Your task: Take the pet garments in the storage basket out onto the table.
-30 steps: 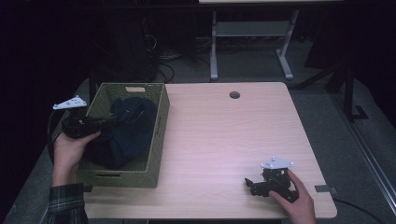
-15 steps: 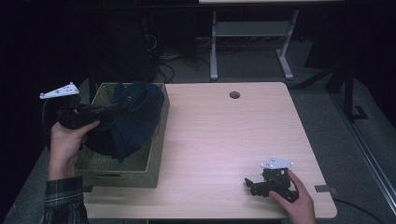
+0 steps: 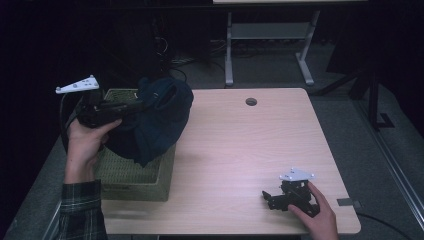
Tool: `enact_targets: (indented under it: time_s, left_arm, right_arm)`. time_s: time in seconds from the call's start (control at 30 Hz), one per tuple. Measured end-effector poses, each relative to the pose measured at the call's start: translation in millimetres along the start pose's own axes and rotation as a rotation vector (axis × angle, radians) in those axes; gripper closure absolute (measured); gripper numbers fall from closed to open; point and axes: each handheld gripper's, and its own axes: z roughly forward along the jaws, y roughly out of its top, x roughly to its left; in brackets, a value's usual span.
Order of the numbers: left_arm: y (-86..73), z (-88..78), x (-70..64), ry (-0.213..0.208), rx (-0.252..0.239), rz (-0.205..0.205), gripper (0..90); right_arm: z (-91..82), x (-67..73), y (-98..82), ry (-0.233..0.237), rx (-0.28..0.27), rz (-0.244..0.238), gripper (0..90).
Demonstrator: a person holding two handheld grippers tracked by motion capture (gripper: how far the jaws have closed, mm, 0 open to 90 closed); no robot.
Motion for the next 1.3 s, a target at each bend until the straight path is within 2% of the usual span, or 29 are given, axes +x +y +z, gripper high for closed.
enact_targets:
  time_s: [0.2, 0.83, 1.3]
  left_arm:
    - [14.8, 17.6, -15.5, -0.033, -0.004, 0.035, 83.9]
    - [37.7, 85.5, -58.3, -0.139, -0.015, 0.063, 83.9]
    - [34.5, 142.8, -81.6, -0.215, 0.006, 0.054, 83.9]
  right_arm:
    - [-0.1, -0.1, 0.0, -0.001, 0.001, -0.002, 0.4]
    - [-0.2, 0.3, 0.0, 0.0, 0.003, 0.004, 0.4]
    - [-0.3, 0.1, 0.0, 0.0, 0.001, 0.001, 0.5]
